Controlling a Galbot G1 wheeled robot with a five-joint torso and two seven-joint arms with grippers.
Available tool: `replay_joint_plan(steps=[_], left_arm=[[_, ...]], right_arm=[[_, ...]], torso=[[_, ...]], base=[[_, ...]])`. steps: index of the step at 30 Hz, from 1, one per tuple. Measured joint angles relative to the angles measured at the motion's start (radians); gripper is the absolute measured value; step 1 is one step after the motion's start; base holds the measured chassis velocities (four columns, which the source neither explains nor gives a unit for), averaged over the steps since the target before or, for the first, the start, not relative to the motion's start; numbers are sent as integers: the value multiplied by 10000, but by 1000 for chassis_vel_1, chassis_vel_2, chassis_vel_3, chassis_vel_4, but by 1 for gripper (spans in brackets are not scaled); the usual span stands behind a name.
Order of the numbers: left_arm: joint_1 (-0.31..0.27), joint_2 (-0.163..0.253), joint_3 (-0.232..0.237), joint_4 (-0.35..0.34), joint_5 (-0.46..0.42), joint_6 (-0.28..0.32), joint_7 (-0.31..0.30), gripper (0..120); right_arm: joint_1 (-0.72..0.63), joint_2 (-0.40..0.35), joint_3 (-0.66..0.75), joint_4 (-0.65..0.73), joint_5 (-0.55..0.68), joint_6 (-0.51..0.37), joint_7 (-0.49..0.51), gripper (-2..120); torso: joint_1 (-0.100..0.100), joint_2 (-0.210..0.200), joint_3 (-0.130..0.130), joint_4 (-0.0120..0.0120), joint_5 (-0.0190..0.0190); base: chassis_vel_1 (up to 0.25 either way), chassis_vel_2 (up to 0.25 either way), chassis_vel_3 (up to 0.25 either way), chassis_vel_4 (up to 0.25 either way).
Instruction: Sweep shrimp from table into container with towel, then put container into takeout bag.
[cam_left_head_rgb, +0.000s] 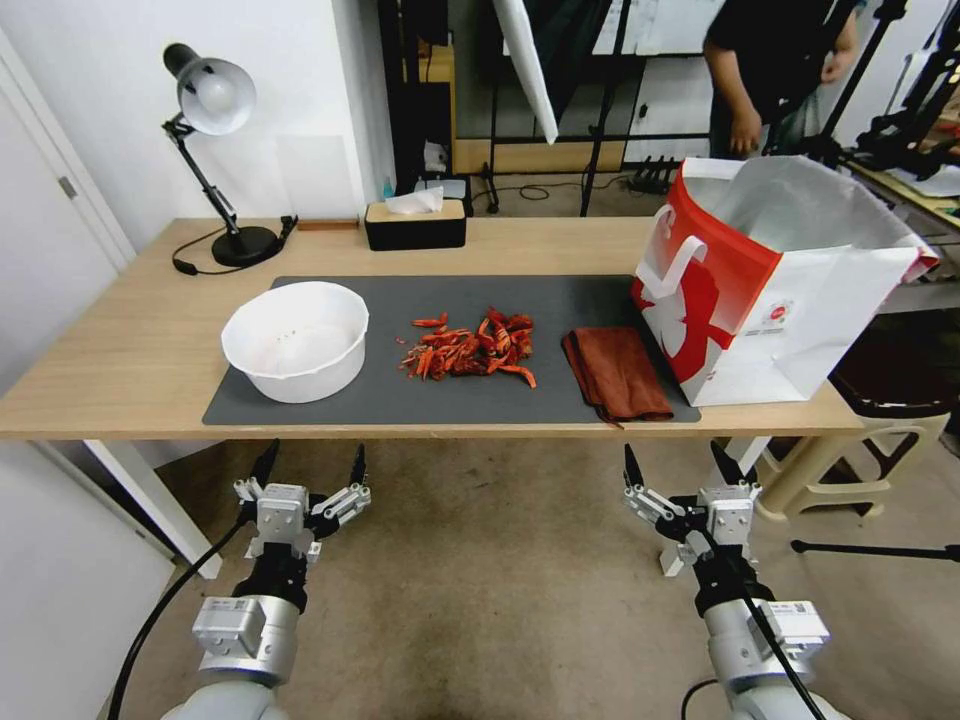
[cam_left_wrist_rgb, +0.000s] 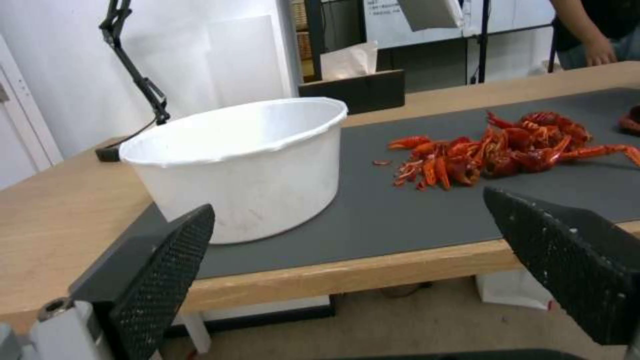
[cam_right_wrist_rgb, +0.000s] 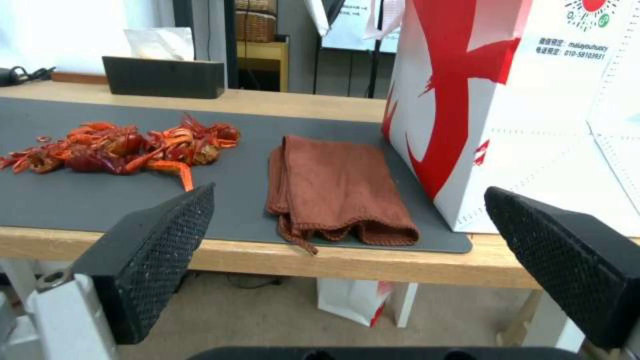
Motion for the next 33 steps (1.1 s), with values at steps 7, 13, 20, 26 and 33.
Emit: replay_joint_plan(steps=[7, 13, 20, 26, 33], left_arm=[[0, 0, 0, 0, 0, 0, 0, 100], [0, 0, 0, 0, 0, 0, 0, 100], [75, 96, 469, -417, -604, 740, -762, 100], [262, 302, 1504, -1330, -1959, 2325, -2387, 100], [260, 389, 1630, -1432, -2136, 2258, -2536, 100]], right_arm=[[0, 0, 0, 0, 0, 0, 0, 100], [0, 0, 0, 0, 0, 0, 0, 100], [35, 207, -172, -9, -88, -652, -232, 100], [136, 751, -613, -91, -371, -2317, -878, 100], [243, 1078, -759, 23, -392, -3135, -1349, 100]], torso=[[0, 0, 0, 0, 0], [0, 0, 0, 0, 0], [0, 0, 0, 0, 0], [0, 0, 0, 1, 0], [0, 0, 0, 0, 0]], base=[[0, 0, 0, 0], [0, 0, 0, 0], [0, 0, 0, 0], [0, 0, 0, 0], [0, 0, 0, 0]])
